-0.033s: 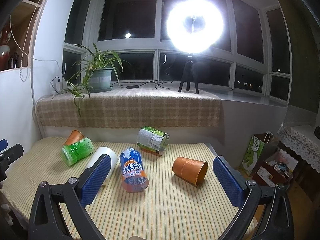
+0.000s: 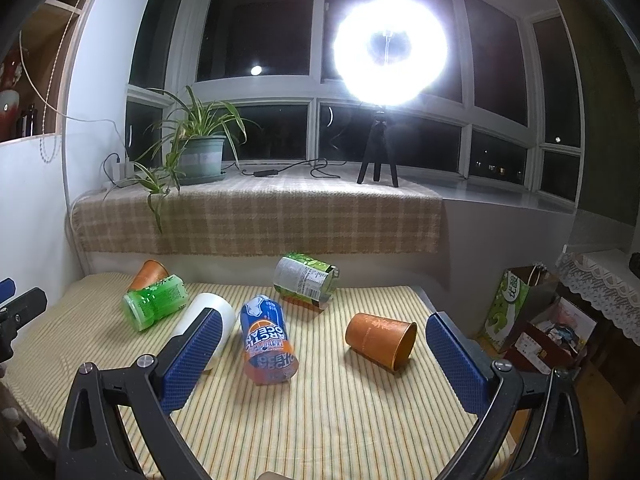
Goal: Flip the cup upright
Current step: 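Move the right tool down to the lying green tea bottle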
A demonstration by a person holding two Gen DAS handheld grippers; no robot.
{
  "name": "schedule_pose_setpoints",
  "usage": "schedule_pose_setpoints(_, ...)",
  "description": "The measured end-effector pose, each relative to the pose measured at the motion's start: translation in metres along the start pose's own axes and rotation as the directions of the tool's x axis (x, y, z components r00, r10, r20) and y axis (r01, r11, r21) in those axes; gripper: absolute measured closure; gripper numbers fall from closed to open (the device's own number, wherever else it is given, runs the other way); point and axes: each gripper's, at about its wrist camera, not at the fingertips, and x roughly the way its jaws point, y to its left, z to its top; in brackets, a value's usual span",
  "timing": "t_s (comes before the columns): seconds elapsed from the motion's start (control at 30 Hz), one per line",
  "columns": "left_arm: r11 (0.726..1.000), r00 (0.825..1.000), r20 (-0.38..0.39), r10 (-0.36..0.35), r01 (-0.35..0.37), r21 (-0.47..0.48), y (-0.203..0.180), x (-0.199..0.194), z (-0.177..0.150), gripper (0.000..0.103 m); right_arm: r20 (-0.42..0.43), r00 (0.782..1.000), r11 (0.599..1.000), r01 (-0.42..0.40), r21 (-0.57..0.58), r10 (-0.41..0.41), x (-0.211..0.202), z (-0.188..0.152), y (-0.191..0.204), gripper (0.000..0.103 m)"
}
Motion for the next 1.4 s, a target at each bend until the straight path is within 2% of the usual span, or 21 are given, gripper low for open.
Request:
schedule_pose_setpoints(0.1,1.0,1.0,-0.016,0.002,-0.002,-0.004,0.005,0.002,0.003,0.0,-0.015,1.0,1.0,-0.021,0.008,0.021,0.005,0.001,0.003,0.0)
schedule_pose_setpoints(0.23,1.0,1.0,-0.028,0.01,-0.01,0.0,0.009,0.0,0.001,0.0,-0.058,0.993,0.995,-0.097,0.03,0.098,0.016,0.005,0.01,0.0)
schedule_pose_setpoints(0.37,0.999,0.998,-0.048,0.033,-0.033,0.004,0.017,-0.003,-0.002,0.0,-0.12,0.97,0.976,-0.205,0.072,0.212,0.035,0.011,0.022,0.0)
schedule_pose_setpoints(0.53,0.997,0.995,-0.071,0.075,-0.076,-0.011,0.033,-0.008,-0.007,0.0,-0.208,0.89,0.91,-0.371,0.182,0.405,0.063,0.021,0.046,0.0)
schedule_pose_setpoints(0.67,0.993,0.991,-0.083,0.105,-0.108,-0.038,0.052,-0.009,-0.01,0.0,-0.253,0.844,0.878,-0.432,0.205,0.474,0.088,0.029,0.077,0.004)
schedule_pose_setpoints(0.8,0.989,0.988,-0.087,0.128,-0.133,-0.059,0.07,-0.016,-0.014,0.0,-0.328,0.77,0.834,-0.469,0.291,0.547,0.122,0.031,0.108,0.006)
schedule_pose_setpoints(0.97,0.983,0.984,-0.094,0.155,-0.163,-0.084,0.093,-0.023,-0.019,0.0,-0.4,0.678,0.781,-0.463,0.42,0.617,0.158,0.029,0.14,0.011)
schedule_pose_setpoints(1.13,0.976,0.979,-0.102,0.177,-0.188,-0.112,0.113,-0.03,-0.023,0.0,-0.46,0.617,0.758,-0.4,0.515,0.638,0.195,0.027,0.171,0.016)
schedule_pose_setpoints(1.27,0.969,0.975,-0.109,0.193,-0.207,-0.132,0.128,-0.034,-0.027,0.0,-0.499,0.578,0.746,-0.337,0.574,0.646,0.224,0.02,0.19,0.021)
schedule_pose_setpoints(1.4,0.962,0.971,-0.117,0.21,-0.227,-0.154,0.143,-0.038,-0.031,0.0,-0.533,0.57,0.755,-0.27,0.598,0.626,0.245,0.012,0.204,0.023)
